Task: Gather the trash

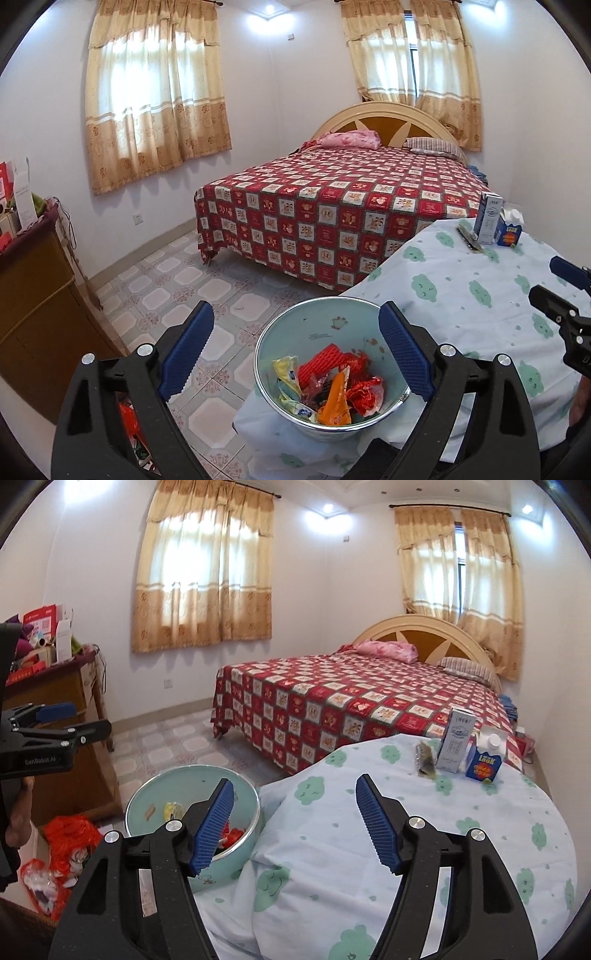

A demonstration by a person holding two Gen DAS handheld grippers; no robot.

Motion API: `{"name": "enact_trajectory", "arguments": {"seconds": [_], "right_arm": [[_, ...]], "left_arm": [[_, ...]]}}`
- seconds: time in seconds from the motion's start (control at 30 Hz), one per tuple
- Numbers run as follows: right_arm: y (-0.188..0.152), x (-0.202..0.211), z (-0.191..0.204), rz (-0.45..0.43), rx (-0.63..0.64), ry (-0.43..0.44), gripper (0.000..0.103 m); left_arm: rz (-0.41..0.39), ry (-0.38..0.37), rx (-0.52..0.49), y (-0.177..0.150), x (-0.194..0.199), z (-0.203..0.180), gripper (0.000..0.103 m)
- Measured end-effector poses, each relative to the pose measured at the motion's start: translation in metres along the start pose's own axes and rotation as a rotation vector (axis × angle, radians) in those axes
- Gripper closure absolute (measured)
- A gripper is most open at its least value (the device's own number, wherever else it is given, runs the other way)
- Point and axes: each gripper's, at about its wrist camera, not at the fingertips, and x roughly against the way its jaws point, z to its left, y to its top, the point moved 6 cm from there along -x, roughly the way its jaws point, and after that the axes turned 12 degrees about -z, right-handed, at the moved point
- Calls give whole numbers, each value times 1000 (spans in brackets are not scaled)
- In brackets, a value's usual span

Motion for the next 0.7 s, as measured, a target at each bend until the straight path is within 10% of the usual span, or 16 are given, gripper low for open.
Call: {"name": "enact_trajectory", "arguments": {"seconds": [0.7], "right_arm": [[1,9,12,-9,27,8,34]], "left_arm": [[-20,0,-10,5,9,-1,7]]}}
